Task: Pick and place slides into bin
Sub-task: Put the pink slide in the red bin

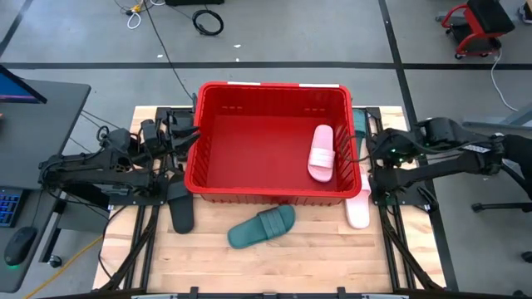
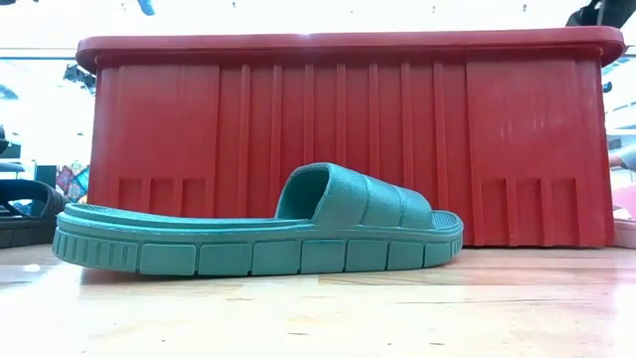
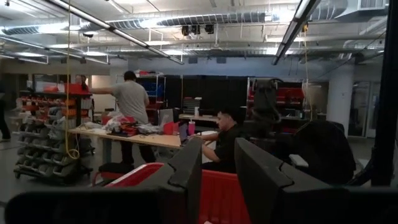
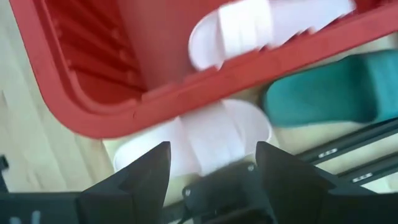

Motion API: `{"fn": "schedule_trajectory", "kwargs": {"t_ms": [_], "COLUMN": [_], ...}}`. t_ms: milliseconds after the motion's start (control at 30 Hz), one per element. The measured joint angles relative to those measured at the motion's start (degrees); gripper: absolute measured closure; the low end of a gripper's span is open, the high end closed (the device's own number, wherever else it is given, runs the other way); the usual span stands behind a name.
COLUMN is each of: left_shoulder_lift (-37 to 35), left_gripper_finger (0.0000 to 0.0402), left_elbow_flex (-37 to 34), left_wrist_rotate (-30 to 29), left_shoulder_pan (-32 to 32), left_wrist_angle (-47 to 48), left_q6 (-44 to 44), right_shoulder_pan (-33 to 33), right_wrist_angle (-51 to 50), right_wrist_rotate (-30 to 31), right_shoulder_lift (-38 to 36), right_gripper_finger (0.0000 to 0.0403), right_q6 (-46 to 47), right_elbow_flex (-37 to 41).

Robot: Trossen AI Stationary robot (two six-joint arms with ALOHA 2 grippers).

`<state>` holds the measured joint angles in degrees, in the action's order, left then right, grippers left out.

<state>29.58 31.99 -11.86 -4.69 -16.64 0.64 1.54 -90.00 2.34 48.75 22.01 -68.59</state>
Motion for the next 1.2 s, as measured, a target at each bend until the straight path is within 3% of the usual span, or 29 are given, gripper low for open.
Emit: {"fn": "schedule_trajectory", "kwargs": {"t_ms": [300, 867, 1000, 1200], "left_shoulder_lift": [0.0, 0.0, 0.0, 0.0], "left_gripper_finger": [0.0299, 0.0298, 0.0295, 0.0296], "left_elbow_flex": [0.0, 0.0, 0.0, 0.0], "left_wrist_rotate": [-1.3, -1.8, -2.1, -2.1], "left_shoulder_pan": [0.0, 0.0, 0.0, 0.0], "left_wrist_angle": [0.2, 0.2, 0.2, 0.2], "left_q6": [-1.4, -1.4, -1.4, -1.3], "right_shoulder_pan": [0.0, 0.1, 0.0, -0.4], "right_wrist_angle": [1.1, 18.0, 16.9, 10.5], "right_wrist_rotate": [-3.0, -2.1, -1.7, -7.3], "right_shoulder_lift": [-0.4, 1.3, 0.7, 0.8], "right_gripper_finger": [0.0160, 0.0160, 0.0160, 0.0160], "right_q6": [-2.7, -8.2, -6.6, -1.9], "right_elbow_flex": [5.8, 10.2, 9.9, 10.0]}}
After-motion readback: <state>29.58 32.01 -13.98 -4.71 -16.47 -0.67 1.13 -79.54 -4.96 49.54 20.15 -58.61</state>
